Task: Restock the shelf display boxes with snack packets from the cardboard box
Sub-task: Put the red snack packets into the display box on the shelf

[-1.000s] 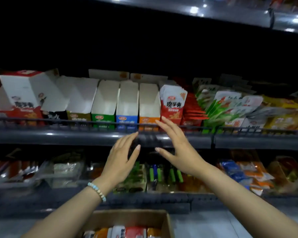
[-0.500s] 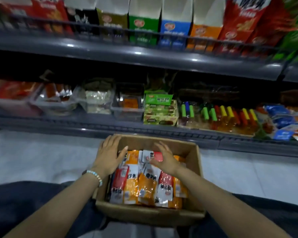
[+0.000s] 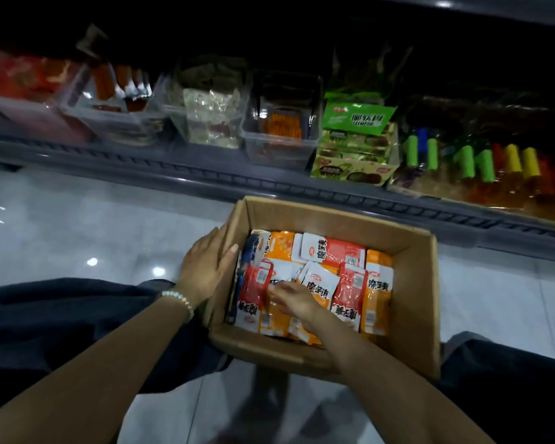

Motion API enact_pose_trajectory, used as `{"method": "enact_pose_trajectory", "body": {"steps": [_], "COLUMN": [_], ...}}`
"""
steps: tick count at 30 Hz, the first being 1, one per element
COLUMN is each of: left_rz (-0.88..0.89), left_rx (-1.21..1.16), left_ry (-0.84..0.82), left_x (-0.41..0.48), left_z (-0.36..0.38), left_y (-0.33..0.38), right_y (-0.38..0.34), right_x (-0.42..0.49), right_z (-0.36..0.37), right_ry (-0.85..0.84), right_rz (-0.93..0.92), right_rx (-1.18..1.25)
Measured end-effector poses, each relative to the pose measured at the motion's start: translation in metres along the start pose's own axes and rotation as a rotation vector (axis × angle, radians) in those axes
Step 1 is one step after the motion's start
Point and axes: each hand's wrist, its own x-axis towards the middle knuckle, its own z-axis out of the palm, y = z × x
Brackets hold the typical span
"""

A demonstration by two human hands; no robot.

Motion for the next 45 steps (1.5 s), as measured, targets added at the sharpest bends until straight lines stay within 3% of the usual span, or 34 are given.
{"method": "enact_pose_trajectory", "body": {"steps": [5, 11, 15, 20, 24, 28, 31, 33, 36, 40, 45], "left_rz": [0.003, -0.051, -0.02, 0.204, 0.303, 0.329, 0.182, 0.023, -0.152, -0.26, -0.549], "left_rx": [-0.075, -0.088, -0.079, -0.007, -0.007, -0.079, -0.063, -0.084, -0.167, -0.226, -0.609], "left_ry": [0.02, 0.022, 0.098, 0.225, 0.14, -0.054, -0.284, -0.351, -0.356, -0.307, -0.268], "left_x": [0.001, 0.004, 0.005, 0.015, 0.021, 0.031, 0.04, 0.047, 0.059, 0.074, 0.087], "left_z": [0.001, 0.007, 0.007, 0.016, 0.037, 0.067, 0.092, 0.105, 0.117, 0.124, 0.122], "left_y": [0.005, 0.009, 0.021, 0.059, 0.092, 0.111, 0.116, 0.116, 0.114, 0.114, 0.121], "right_y": [-0.005, -0.007, -0.005, -0.018, -0.017, -0.009, 0.008, 0.013, 0.023, 0.023, 0.019], "right_x": [0.024, 0.028, 0.021, 0.004, 0.003, 0.002, 0.006, -0.002, -0.005, 0.001, 0.003], "right_z": [0.025, 0.029, 0.011, -0.062, -0.112, -0.126, -0.133, -0.14, -0.153, -0.151, -0.145], "right_ry": [0.202, 0.239, 0.23, 0.363, 0.443, 0.351, 0.428, 0.433, 0.445, 0.432, 0.37], "right_rz": [0.002, -0.097, -0.061, -0.037, 0.03, 0.12, 0.086, 0.104, 0.145, 0.128, 0.077], "right_rx": [0.063, -0.219, -0.042, 0.238, 0.504, 0.412, 0.223, 0.224, 0.232, 0.254, 0.233]}}
